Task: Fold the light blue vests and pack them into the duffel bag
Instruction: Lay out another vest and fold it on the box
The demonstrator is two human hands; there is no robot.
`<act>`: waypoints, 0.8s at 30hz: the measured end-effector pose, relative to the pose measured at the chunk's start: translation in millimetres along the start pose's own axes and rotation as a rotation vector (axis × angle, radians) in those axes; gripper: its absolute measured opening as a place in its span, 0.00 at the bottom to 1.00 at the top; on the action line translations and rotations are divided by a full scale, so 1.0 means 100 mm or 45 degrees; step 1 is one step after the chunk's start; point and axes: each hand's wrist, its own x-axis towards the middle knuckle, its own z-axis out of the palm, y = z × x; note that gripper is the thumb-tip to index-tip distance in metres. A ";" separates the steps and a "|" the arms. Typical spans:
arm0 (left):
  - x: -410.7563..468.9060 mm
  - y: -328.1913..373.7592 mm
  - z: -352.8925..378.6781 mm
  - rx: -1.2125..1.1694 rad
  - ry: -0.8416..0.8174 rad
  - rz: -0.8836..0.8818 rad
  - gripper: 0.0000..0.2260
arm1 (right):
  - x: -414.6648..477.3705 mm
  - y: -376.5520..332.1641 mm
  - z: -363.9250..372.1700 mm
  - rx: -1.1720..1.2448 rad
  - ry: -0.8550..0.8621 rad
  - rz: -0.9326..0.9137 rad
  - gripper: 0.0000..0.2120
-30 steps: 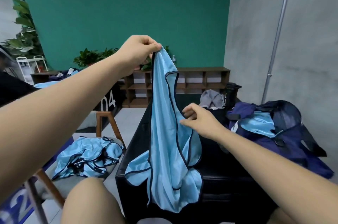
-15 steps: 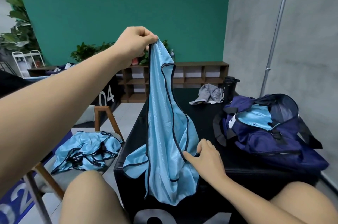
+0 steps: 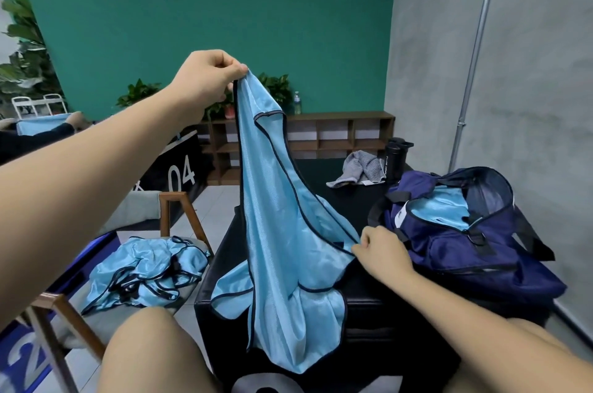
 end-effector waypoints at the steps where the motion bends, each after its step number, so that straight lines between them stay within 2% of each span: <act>1: 0.00 -0.02 -0.02 -0.004 0.006 -0.009 0.09 | 0.07 0.03 -0.09 -0.049 -0.001 -0.005 0.12; 4: -0.01 -0.09 -0.07 -0.028 0.015 -0.036 0.11 | 0.30 0.10 -0.34 -0.200 0.003 0.006 0.10; 8: 0.00 -0.17 -0.14 -0.081 0.028 -0.087 0.08 | 0.54 0.09 -0.66 -0.394 -0.052 -0.004 0.10; 10: 0.00 -0.18 -0.17 -0.079 0.049 -0.084 0.08 | 0.68 0.08 -0.82 -0.372 -0.080 0.006 0.07; 12: -0.01 -0.18 -0.20 -0.079 0.072 -0.071 0.08 | 0.78 0.03 -0.97 -0.069 -0.179 0.085 0.08; 14: 0.00 -0.19 -0.23 -0.096 0.097 -0.096 0.06 | 0.82 -0.06 -1.12 0.419 -0.268 0.220 0.09; 17: 0.02 -0.21 -0.30 -0.141 0.113 -0.142 0.06 | 0.81 -0.20 -1.36 0.979 -0.297 0.362 0.09; 20: 0.04 -0.22 -0.34 -0.186 0.133 -0.152 0.06 | 0.87 -0.30 -1.57 1.145 -0.285 0.363 0.14; 24: 0.07 -0.24 -0.43 -0.316 0.106 -0.226 0.09 | 0.95 -0.45 -1.74 1.229 -0.173 0.321 0.11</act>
